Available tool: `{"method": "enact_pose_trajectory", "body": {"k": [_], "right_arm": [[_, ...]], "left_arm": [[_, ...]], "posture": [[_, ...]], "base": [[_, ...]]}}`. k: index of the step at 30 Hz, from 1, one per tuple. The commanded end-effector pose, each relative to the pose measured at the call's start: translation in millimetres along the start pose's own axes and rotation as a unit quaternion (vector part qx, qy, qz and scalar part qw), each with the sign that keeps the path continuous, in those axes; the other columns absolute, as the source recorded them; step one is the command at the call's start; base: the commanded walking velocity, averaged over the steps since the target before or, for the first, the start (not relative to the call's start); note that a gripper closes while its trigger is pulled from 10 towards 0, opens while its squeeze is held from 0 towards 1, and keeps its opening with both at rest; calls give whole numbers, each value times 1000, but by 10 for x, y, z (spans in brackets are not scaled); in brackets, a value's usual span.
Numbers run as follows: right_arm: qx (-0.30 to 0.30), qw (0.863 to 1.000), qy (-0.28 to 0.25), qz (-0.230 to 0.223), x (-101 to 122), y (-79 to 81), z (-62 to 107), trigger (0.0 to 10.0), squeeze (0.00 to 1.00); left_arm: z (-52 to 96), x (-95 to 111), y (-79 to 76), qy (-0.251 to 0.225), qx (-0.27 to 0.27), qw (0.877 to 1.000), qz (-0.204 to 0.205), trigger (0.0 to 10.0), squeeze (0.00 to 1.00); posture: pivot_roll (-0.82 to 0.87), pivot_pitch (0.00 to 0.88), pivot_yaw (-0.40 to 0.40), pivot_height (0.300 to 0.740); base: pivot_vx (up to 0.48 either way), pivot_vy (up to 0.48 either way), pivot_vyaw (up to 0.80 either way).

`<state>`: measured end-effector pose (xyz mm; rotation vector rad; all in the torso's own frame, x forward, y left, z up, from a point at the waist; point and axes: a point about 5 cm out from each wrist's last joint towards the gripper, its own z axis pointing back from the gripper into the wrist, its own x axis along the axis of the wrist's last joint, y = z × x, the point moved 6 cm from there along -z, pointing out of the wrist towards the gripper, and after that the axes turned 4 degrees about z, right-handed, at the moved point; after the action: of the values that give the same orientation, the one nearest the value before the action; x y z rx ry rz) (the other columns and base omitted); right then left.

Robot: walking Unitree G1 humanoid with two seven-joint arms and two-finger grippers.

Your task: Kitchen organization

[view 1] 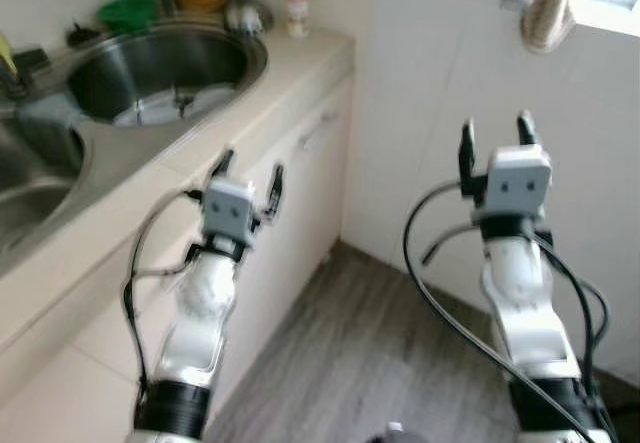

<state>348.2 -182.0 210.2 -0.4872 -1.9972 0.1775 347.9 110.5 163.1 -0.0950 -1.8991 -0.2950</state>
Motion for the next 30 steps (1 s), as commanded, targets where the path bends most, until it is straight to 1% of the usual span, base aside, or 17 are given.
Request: {"method": "enact_pose_trajectory", "body": {"k": [1,3,7,10,13,24,30], "right_arm": [[-2,1000,-4,1,35,27,-7,10000,0],[-4,1000,6,15,-7,22,-13,10000,0],[-10,999,21,25,-77,-7,-15,10000,0],[-15,999,28,13,-104,-23,-17,10000,0],[-21,999,38,2,-136,-40,-23,10000,0],[-44,997,66,-6,-243,-114,-27,10000,0],[-70,993,97,-17,-362,-202,-15,10000,0]], "left_arm": [[16,-24,72,6,7,1000,-9,10000,0],[16,-26,71,7,6,1000,-9,10000,0],[15,-27,75,7,8,1000,-9,10000,0],[15,-30,76,8,8,1000,-9,10000,0],[14,-32,72,8,8,1000,-8,10000,0],[15,-41,63,10,7,1000,-4,10000,0],[21,-53,68,12,9,1000,-4,10000,0]], "posture": [[-91,21,25,740],[-91,21,25,740],[-90,24,23,740],[-90,24,22,740],[-91,24,23,740],[-92,25,23,740],[-90,25,23,740]], "base": [[0,-480,0],[0,-480,0],[0,-480,0],[0,-480,0],[0,-480,-800],[0,0,-800],[0,0,-800]]}}
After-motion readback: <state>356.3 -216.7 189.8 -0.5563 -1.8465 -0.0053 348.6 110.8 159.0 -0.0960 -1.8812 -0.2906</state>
